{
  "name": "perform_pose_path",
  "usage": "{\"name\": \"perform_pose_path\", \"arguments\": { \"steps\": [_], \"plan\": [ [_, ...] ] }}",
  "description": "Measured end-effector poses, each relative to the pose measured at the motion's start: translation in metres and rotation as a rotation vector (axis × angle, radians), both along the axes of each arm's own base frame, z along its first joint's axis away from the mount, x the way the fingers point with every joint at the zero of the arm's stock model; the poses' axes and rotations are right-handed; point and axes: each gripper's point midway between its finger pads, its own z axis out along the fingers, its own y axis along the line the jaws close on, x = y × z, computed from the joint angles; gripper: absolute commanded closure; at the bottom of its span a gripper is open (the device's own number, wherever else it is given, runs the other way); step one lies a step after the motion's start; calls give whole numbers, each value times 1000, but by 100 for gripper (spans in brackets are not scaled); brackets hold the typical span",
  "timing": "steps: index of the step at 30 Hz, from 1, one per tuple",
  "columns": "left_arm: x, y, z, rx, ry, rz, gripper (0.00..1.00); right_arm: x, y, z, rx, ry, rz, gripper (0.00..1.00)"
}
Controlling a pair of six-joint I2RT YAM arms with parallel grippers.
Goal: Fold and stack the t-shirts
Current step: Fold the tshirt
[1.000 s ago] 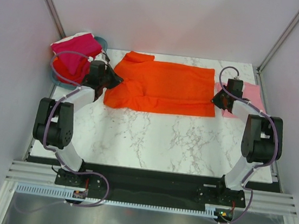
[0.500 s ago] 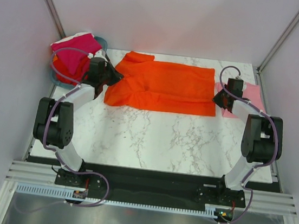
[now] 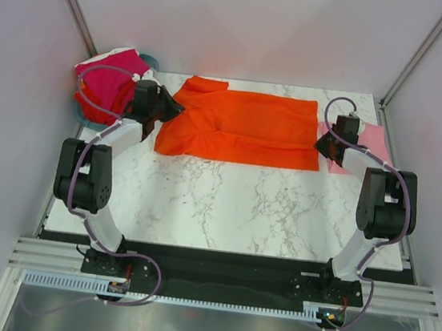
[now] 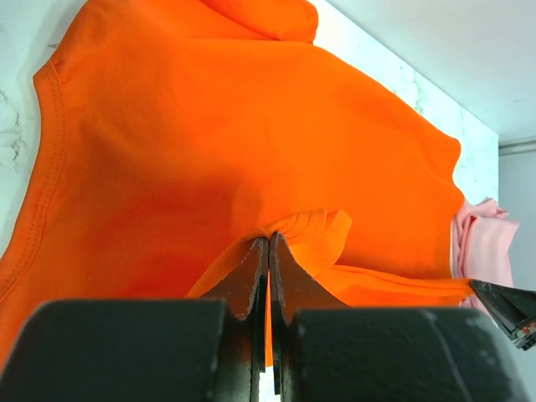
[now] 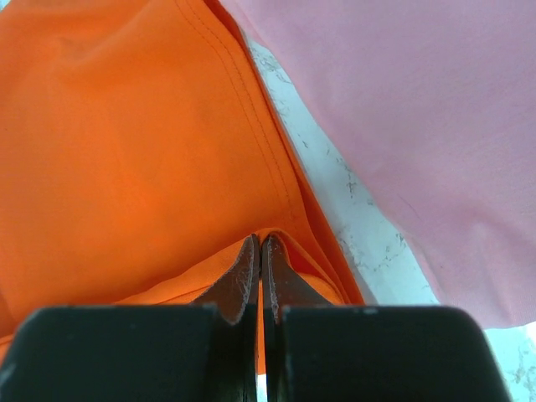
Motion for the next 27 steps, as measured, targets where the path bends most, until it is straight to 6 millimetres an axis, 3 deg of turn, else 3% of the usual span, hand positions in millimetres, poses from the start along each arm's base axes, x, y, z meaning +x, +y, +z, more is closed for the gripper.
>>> {"name": "perform_pose_path", "arguments": {
  "steps": [4, 8, 9, 13, 14, 15, 16, 17, 18, 21, 24, 27],
  "plan": [
    [5, 0, -12, 9, 21, -1, 98, 4, 0, -12, 2, 8, -2, 100],
    [10, 0, -22, 13, 39, 1, 94, 4, 0, -28, 2, 35, -5, 84],
    [12, 0, -24, 13, 41, 1, 91, 4, 0, -31, 2, 41, -5, 75],
    [15, -1, -26, 21, 38, -7, 73, 4, -1, -34, -3, 43, -7, 56],
    [15, -1, -27, 24, 38, -8, 53, 6, 1, -33, -10, 37, -2, 54],
    [15, -1, -27, 33, 34, -13, 42, 6, 1, -32, -16, 33, -4, 50],
    [15, 0, -26, 39, 29, -16, 38, 6, 2, -31, -25, 30, -3, 48],
    [15, 0, -25, 42, 27, -16, 36, 6, 4, -29, -31, 26, 0, 45],
    [14, 0, -23, 46, 22, -17, 28, 7, 6, -26, -37, 19, 5, 34],
    [11, 2, -12, 59, -2, -18, 26, 5, 10, -10, -57, -16, 11, 20],
    [-2, 6, 6, 72, -40, -9, 7, -1, 17, 18, -78, -77, 17, 14],
    [-20, 9, 29, 76, -88, 2, 0, -8, 23, 47, -99, -146, 22, 14]
  ]
}}
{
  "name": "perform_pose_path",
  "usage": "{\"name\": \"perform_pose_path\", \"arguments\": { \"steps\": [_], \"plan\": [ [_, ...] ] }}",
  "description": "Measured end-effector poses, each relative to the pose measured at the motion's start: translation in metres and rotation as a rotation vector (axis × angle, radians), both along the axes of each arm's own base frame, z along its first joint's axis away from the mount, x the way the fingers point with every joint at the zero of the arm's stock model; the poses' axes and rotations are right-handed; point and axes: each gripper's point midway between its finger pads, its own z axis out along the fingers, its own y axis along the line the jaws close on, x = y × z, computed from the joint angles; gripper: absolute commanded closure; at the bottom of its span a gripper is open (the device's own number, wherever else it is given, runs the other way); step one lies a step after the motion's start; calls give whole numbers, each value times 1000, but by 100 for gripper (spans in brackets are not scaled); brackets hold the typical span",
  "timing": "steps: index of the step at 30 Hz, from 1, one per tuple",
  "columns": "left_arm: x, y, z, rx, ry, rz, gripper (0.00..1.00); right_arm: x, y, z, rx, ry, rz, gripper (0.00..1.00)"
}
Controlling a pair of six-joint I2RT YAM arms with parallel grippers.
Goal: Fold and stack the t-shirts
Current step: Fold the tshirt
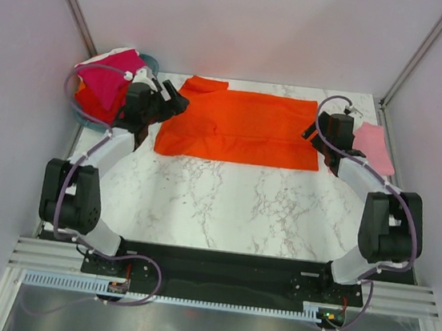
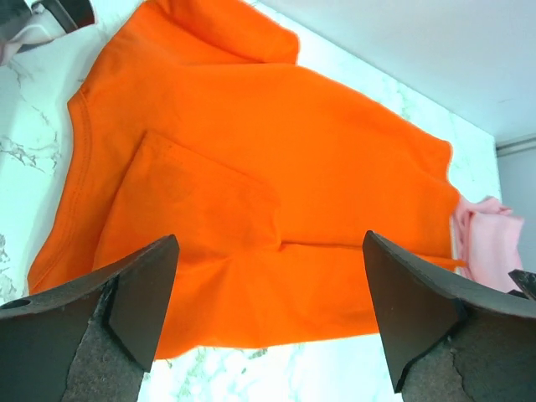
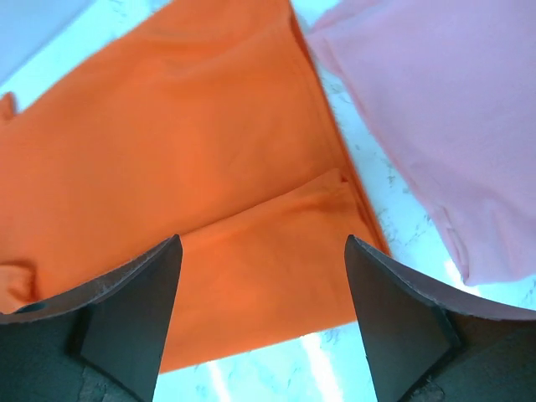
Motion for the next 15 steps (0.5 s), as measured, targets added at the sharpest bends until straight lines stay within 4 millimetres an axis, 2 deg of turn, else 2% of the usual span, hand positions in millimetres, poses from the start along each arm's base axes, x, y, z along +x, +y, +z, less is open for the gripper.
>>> {"name": "perform_pose_path", "arguments": {
  "steps": [1, 3, 6, 10, 15],
  "plan": [
    [-7, 1, 7, -1, -18, 2, 0, -4, 3, 10, -7, -23, 4, 14],
    [-21, 2, 20, -4, -51, 4, 0, -10, 8, 28, -14, -66, 13, 20],
    [-41, 6, 26, -11, -77, 15, 0, -24, 11, 43, -32, -116, 26, 22],
    [-67, 19, 0, -39, -32, 100, 0, -49, 1, 33, -69, -106, 6, 23],
    [-90, 29, -40, -66, 54, 172, 4, -63, -5, 12, -96, -47, -7, 43]
  ]
}}
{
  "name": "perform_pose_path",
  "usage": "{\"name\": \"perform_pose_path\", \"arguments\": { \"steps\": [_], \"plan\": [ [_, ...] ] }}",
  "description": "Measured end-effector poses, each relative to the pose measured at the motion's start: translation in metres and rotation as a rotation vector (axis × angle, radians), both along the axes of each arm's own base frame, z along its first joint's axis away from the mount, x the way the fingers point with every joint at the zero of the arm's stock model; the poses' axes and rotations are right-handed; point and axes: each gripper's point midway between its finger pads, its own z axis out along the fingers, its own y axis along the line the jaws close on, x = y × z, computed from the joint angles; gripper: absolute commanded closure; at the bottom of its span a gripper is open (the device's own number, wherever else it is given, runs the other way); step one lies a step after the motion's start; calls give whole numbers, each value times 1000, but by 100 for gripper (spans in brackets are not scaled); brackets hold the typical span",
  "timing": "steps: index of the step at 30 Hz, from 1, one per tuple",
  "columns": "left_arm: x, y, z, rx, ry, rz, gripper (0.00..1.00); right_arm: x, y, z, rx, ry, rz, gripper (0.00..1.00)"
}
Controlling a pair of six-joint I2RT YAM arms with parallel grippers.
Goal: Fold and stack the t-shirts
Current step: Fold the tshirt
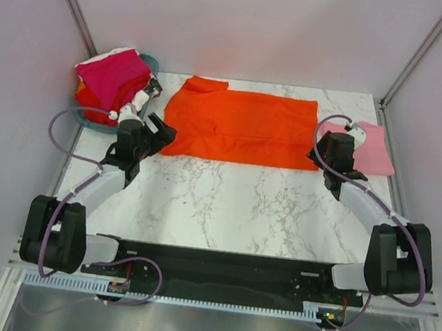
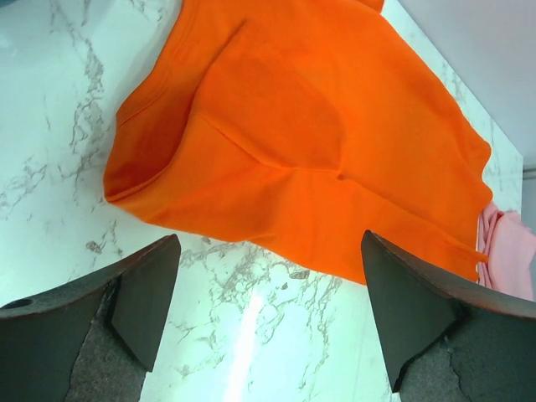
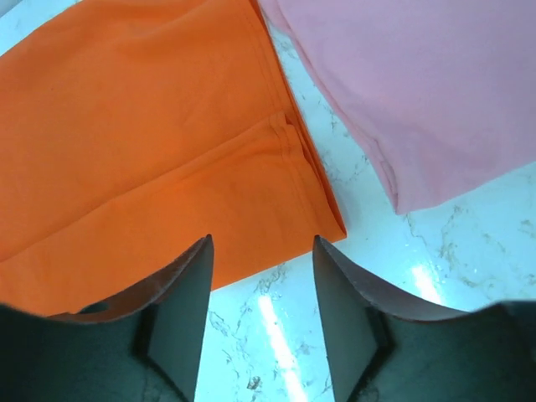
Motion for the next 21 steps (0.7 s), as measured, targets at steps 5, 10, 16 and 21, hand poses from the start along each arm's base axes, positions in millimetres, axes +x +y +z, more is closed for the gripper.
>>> {"name": "perform_pose_path", "arguments": {
  "steps": [5, 10, 16, 21],
  "plan": [
    [-4, 5, -11, -16, 27, 40, 7, 0, 0, -19, -2, 47, -2, 51],
    [-4, 9, -13, -17, 29, 71, 8, 1, -5, -47, -11, 127, -15, 54],
    [-2, 11, -21, -15, 48, 85, 10, 11, -7, -64, -23, 177, -28, 60],
    [-2, 13, -29, -5, 66, 98, 11, 21, -8, -74, -38, 204, -31, 75]
  ]
}}
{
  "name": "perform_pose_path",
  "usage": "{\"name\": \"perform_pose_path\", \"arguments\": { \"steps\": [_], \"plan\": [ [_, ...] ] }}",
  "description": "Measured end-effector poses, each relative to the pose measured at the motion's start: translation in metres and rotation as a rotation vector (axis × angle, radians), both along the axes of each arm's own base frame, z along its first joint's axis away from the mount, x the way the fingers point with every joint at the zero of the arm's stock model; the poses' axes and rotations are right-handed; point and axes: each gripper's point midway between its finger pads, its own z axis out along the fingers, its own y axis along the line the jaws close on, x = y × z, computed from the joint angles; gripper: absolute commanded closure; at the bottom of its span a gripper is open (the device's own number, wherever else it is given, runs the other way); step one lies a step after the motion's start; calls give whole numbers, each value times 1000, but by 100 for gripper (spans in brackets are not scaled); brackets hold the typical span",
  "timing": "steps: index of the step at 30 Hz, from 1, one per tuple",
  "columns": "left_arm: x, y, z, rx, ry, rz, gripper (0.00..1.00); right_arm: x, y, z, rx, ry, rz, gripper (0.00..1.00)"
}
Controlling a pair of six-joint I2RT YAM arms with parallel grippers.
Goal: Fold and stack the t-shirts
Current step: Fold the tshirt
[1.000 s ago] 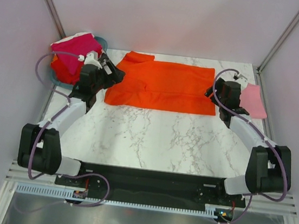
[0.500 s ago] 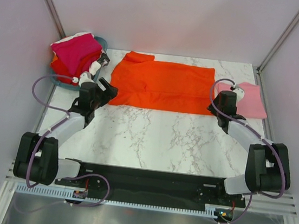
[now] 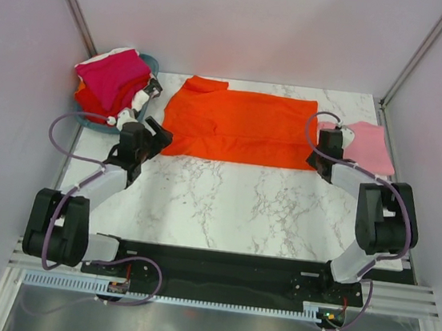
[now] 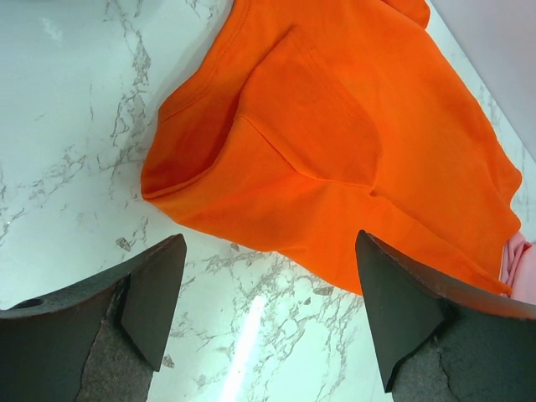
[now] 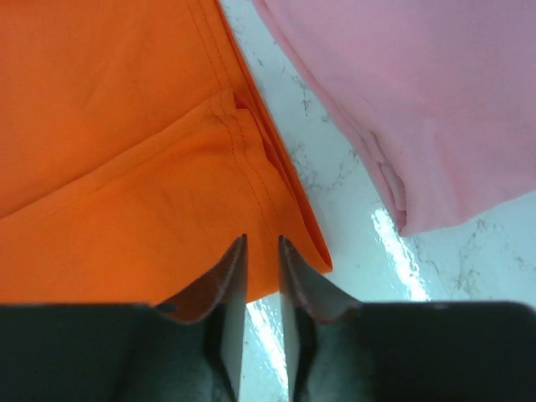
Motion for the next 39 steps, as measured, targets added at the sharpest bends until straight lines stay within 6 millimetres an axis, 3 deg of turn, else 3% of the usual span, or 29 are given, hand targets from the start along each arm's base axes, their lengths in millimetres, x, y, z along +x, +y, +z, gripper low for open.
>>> {"name": "perform_pose_path", "arguments": {
  "steps": [2, 3, 11, 20, 22, 26, 30, 39],
  "plan": [
    [0, 0, 0, 0, -1, 1, 11, 4, 0, -4, -5, 11, 0, 97],
    [0, 0, 0, 1, -1, 2, 11, 5, 0, -6, -6, 16, 1, 100],
    [0, 0, -4, 2, 9, 2, 14, 0, -3, -24, -22, 77, -12, 100],
    [0, 1, -32, 9, 86, 8, 30, -3, -4, -28, -15, 104, -29, 100],
    [2, 2, -36, 13, 94, 15, 38, -4, -4, -29, -11, 103, -36, 100],
    [7, 7, -41, 30, 107, 44, 43, -9, -5, -29, -8, 104, -41, 100],
    [7, 13, -48, 47, 120, 77, 55, -9, -5, -29, -7, 105, -43, 100],
    [9, 17, -63, 59, 155, 103, 53, -9, -5, -29, -4, 104, -46, 100]
  ]
}}
